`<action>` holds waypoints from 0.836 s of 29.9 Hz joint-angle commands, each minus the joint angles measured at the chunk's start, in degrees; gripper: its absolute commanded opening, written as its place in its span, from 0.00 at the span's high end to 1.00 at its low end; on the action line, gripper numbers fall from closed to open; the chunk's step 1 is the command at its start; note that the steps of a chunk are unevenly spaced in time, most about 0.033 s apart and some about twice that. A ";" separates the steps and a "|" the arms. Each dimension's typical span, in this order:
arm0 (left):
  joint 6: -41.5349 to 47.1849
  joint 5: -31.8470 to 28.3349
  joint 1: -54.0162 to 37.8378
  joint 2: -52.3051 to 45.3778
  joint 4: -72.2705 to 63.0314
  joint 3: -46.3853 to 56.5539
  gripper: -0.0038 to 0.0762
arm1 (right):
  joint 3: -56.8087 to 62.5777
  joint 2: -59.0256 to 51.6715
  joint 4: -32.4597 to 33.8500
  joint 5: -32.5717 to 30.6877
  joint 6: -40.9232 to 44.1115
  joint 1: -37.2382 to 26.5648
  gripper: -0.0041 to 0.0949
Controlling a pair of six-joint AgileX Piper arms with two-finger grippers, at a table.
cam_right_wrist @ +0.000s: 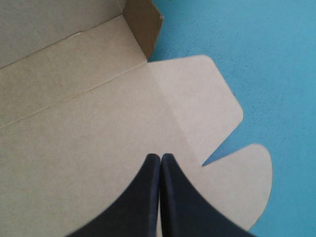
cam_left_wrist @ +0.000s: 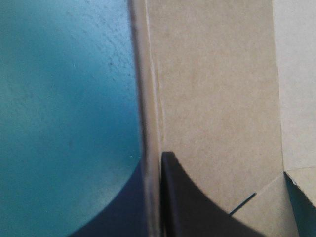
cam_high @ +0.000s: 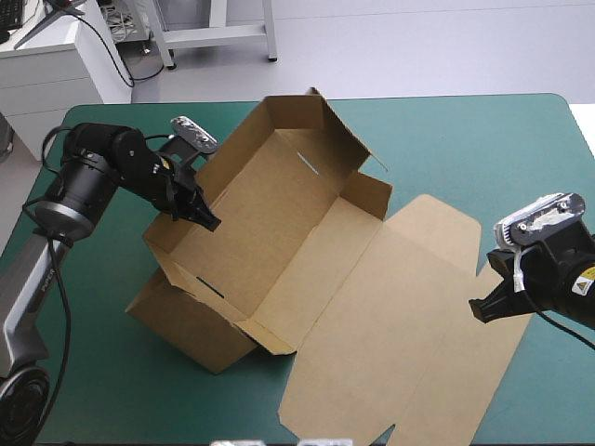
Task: Fold the box
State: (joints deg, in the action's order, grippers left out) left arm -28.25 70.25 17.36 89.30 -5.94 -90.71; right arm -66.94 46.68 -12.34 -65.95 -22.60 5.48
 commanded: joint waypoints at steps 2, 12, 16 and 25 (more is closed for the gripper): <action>-0.10 -7.31 6.45 -1.10 5.48 -2.05 0.96 | -1.84 -0.42 -0.29 3.47 0.33 -0.38 0.98; 4.32 -20.69 20.55 0.56 29.82 2.39 0.96 | -1.84 -0.42 -0.65 3.96 0.73 -0.38 0.98; 8.57 -23.05 24.31 0.56 42.05 5.65 0.96 | -1.84 -0.42 -0.65 4.06 0.73 -0.38 0.98; 8.08 -29.42 25.78 -1.94 51.60 5.91 0.96 | -1.84 -0.42 -0.65 4.19 1.03 -0.38 0.98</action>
State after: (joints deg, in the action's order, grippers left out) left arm -19.79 45.41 42.91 91.55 41.88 -83.18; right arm -66.94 46.68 -12.39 -65.25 -21.93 5.48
